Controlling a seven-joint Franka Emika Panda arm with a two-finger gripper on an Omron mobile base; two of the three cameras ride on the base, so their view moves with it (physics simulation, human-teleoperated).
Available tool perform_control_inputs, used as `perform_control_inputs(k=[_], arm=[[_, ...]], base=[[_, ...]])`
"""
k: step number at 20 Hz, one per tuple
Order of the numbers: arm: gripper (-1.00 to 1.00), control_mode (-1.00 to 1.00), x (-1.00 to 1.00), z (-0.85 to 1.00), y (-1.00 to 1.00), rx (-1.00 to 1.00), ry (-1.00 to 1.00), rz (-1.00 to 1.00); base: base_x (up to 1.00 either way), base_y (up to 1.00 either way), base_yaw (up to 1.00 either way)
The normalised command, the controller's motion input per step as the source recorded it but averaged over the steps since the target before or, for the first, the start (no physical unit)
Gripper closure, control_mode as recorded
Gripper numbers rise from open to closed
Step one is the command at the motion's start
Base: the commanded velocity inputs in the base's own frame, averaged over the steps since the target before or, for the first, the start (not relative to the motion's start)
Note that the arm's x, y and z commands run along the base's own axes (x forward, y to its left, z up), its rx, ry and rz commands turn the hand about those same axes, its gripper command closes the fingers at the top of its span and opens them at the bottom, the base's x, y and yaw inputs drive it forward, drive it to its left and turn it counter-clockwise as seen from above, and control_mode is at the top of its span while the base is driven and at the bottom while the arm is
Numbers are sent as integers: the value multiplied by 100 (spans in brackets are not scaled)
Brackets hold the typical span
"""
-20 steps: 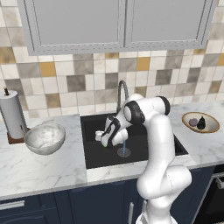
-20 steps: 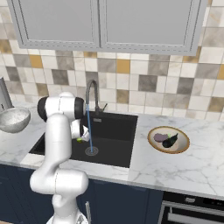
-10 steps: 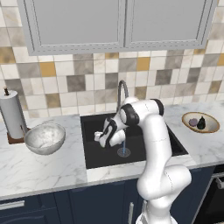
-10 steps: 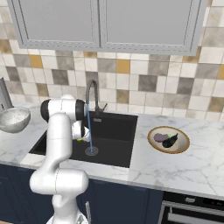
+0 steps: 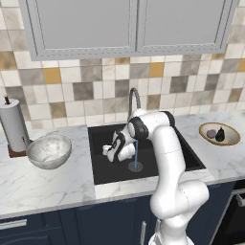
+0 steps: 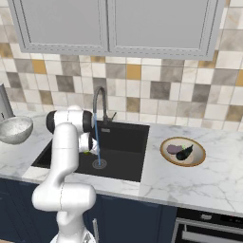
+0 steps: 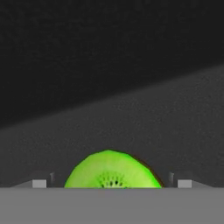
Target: Pick the eggplants from the sink and place them in one bowl. Place the kiwi in the other bowl. Then turn off the sink faucet.
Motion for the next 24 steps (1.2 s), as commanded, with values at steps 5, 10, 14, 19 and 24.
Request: perform_control_inputs(k=[5, 10, 14, 19, 24], arm=[[-100, -100, 8, -17, 0, 0, 0, -1], [100, -100, 3, -3, 0, 0, 0, 0], [100, -100, 0, 0, 0, 0, 0, 0], [100, -100, -3, 46, 0, 0, 0, 0], [100, -100, -22, 52, 0, 0, -8, 0]], base=[[0, 0, 0], [0, 0, 0], [0, 0, 0], [0, 0, 0], [0, 0, 0]])
